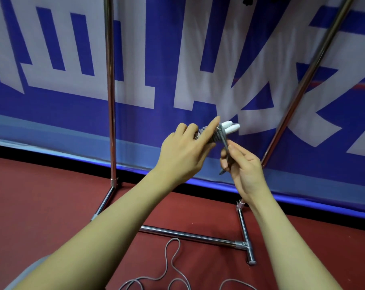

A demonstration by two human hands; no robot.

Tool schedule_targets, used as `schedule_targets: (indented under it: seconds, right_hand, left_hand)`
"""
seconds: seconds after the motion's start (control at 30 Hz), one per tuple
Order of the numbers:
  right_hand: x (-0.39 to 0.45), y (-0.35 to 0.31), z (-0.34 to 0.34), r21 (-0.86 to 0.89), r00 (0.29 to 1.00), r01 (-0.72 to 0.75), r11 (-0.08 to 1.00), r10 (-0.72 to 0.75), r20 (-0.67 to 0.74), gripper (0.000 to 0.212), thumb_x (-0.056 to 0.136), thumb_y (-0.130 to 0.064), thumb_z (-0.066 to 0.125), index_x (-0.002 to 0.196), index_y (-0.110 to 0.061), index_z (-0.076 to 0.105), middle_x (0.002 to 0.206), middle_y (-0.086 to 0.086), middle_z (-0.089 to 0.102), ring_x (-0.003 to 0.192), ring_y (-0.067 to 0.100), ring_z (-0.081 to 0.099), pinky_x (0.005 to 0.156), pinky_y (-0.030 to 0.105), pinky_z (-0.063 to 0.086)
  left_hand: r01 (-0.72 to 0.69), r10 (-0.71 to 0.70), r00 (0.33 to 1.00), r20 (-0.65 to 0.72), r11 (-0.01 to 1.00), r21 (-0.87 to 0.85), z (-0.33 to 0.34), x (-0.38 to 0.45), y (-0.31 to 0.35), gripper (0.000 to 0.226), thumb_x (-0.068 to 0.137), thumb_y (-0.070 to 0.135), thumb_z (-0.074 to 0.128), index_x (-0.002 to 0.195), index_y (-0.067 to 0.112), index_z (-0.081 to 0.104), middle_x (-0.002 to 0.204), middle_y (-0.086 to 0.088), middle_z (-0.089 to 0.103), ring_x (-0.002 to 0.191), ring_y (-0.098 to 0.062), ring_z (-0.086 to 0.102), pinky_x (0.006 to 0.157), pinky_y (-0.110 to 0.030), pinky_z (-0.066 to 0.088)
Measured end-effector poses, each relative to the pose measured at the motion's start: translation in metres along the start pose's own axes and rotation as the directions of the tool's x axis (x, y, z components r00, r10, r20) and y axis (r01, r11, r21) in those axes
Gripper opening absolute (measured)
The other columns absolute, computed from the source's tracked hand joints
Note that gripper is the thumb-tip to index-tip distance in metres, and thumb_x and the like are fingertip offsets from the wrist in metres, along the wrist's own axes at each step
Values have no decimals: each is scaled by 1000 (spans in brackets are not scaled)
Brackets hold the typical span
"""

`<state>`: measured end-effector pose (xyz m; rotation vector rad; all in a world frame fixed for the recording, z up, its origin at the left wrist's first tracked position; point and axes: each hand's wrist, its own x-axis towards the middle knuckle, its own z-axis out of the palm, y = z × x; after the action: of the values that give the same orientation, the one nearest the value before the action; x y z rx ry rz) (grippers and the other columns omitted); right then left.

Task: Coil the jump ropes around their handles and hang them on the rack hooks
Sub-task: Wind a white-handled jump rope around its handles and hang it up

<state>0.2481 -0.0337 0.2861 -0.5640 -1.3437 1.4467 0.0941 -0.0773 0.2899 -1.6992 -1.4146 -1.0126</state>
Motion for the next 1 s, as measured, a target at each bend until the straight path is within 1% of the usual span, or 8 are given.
schedule_targets:
  seconds: [0.13, 0.27, 0.37, 0.53, 0.67, 0.77, 0.9, 1.0]
  right_hand:
    - [0, 2, 3, -82, 1000, 21, 996, -20, 10, 23, 100, -14, 42, 98, -11, 65, 62, -1, 54, 50, 8, 43, 49, 18, 35]
    - [2, 2, 3, -10, 999, 5, 1000, -4, 36, 22, 92, -22, 49, 100, -7, 64, 65, 1, 51, 53, 7, 41, 50, 18, 34]
    - [2, 2, 0, -46, 999, 15, 999, -13, 37, 22, 84, -26, 54, 81, -5, 60, 59, -2, 50, 49, 8, 38, 52, 23, 31]
    - [2, 2, 0, -53, 999, 32, 998, -33, -16, 23, 87, -25, 56, 76, -8, 63, 59, 0, 48, 49, 9, 36, 50, 21, 31]
    - [4, -3, -1, -98, 999, 50, 994, -50, 7, 23, 87, -20, 60, 65, -16, 66, 60, 4, 49, 52, 11, 38, 51, 22, 35]
    - [5, -3, -2, -103, 998, 40, 994, -45, -46, 28, 90, -9, 59, 64, -14, 69, 57, 4, 48, 51, 11, 37, 50, 22, 34]
    - [4, -2, -4, -58, 993, 21, 998, -28, -114, 16, 83, -9, 64, 67, -13, 68, 52, 0, 48, 45, 10, 37, 48, 22, 32]
    - [3, 0, -3, -86, 995, 22, 996, -30, -92, 28, 81, -12, 66, 53, -16, 63, 51, -1, 46, 46, 11, 37, 50, 25, 31]
  left_hand:
    - [105, -96, 993, 67, 985, -136, 2, -8, 3, 41, 97, 40, 39, 137, 37, 37, 78, -4, 51, 64, -23, 48, 38, -28, 38]
    - [220, -180, 975, 130, 857, -466, 7, -10, 4, 43, 93, 41, 48, 136, 34, 49, 77, -3, 50, 64, -17, 47, 56, -40, 50]
    - [273, -176, 960, 217, 754, -597, 3, -9, -3, 57, 80, 51, 59, 134, 33, 55, 92, -2, 45, 75, -7, 47, 72, -24, 48]
    - [197, -159, 970, 186, 958, -209, -2, 0, 5, 55, 85, 57, 41, 132, 33, 57, 81, 1, 44, 59, -19, 47, 44, -26, 37]
    - [131, -132, 991, 37, 991, 31, 8, 5, 5, 52, 88, 50, 40, 125, 24, 65, 65, -1, 52, 59, -27, 48, 41, -20, 26]
    - [189, -191, 977, 92, 981, 31, 7, 5, 9, 53, 90, 52, 41, 131, 25, 60, 69, -1, 54, 64, -27, 48, 42, -24, 29]
    - [360, -215, 864, 455, 896, -260, -2, 9, -3, 59, 93, 57, 44, 148, 41, 30, 88, 2, 59, 83, -19, 48, 69, -40, 48]
    - [208, -104, 938, 332, 932, -296, -6, 3, -10, 71, 79, 69, 49, 143, 41, 37, 76, 5, 49, 71, -17, 43, 58, -36, 47]
